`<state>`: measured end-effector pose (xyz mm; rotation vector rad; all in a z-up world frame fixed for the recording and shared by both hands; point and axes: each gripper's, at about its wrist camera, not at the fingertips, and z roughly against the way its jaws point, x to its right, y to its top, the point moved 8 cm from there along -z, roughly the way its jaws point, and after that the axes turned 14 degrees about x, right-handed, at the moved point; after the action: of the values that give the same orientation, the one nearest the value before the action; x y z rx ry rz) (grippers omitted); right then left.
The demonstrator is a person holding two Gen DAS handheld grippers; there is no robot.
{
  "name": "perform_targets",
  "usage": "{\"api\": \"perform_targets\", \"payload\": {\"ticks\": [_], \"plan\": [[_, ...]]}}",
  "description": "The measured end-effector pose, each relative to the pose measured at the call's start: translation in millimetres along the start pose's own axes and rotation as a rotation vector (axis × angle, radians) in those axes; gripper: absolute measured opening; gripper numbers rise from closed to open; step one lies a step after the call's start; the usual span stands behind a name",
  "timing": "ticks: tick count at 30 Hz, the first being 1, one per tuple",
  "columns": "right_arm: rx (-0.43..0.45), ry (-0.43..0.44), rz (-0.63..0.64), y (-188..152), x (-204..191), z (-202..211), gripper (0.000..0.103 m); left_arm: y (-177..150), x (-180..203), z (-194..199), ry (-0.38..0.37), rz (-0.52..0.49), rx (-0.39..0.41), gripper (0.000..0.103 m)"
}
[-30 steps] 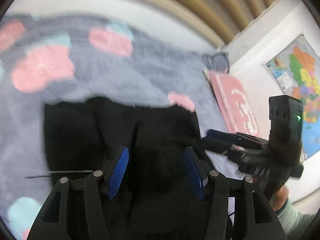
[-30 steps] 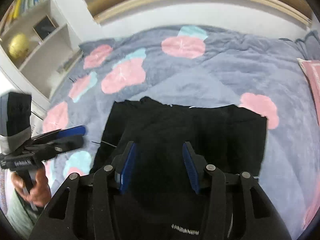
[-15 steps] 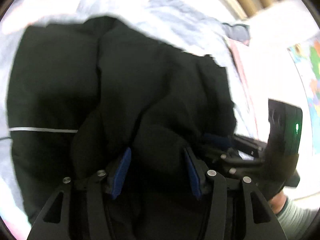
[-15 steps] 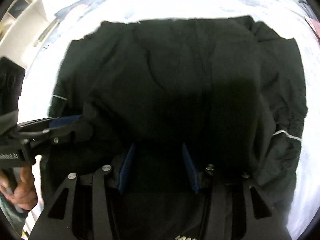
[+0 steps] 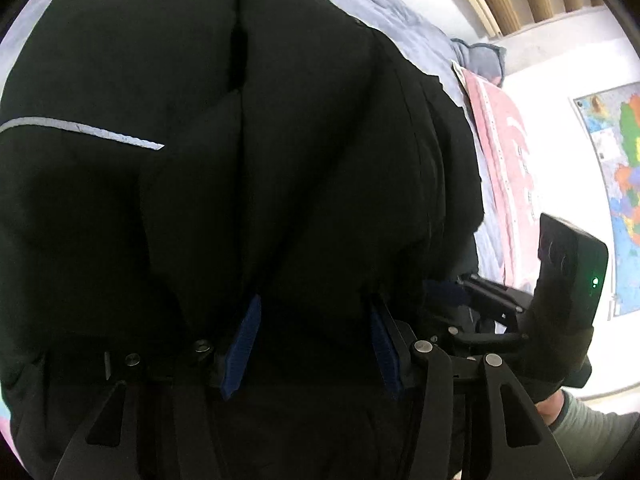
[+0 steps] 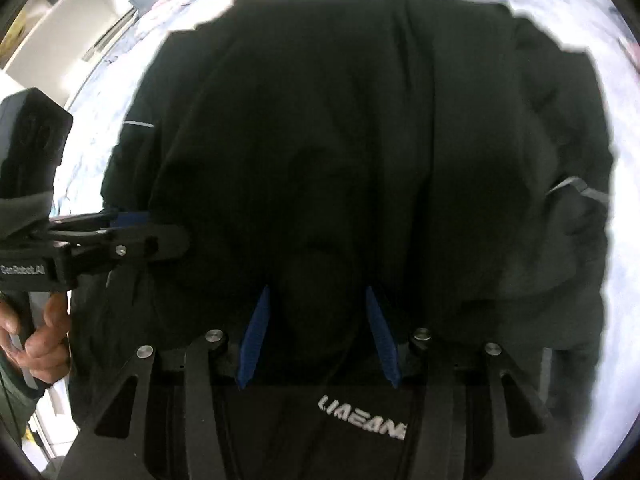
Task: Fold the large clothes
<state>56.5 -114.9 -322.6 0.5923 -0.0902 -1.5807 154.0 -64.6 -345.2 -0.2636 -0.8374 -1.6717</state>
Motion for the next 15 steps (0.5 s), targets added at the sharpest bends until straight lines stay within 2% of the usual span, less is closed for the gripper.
{"api": "perform_targets", "payload": {"ticks": [6, 11, 15], "plan": [[-0.023, 0.002, -0.022, -1, -4, 15, 0.052, -4, 23, 28, 0.025, -0.053, 0.006, 0.055], [0.005, 0.035, -0.088, -15, 1, 61, 0.055, -11, 39, 91, 0.012, -0.05, 0.093, 0.055], [0.038, 0.03, -0.16, -35, 13, 102, 0.062, -28, 15, 155, 0.057, 0.012, 0.161, 0.056]]}}
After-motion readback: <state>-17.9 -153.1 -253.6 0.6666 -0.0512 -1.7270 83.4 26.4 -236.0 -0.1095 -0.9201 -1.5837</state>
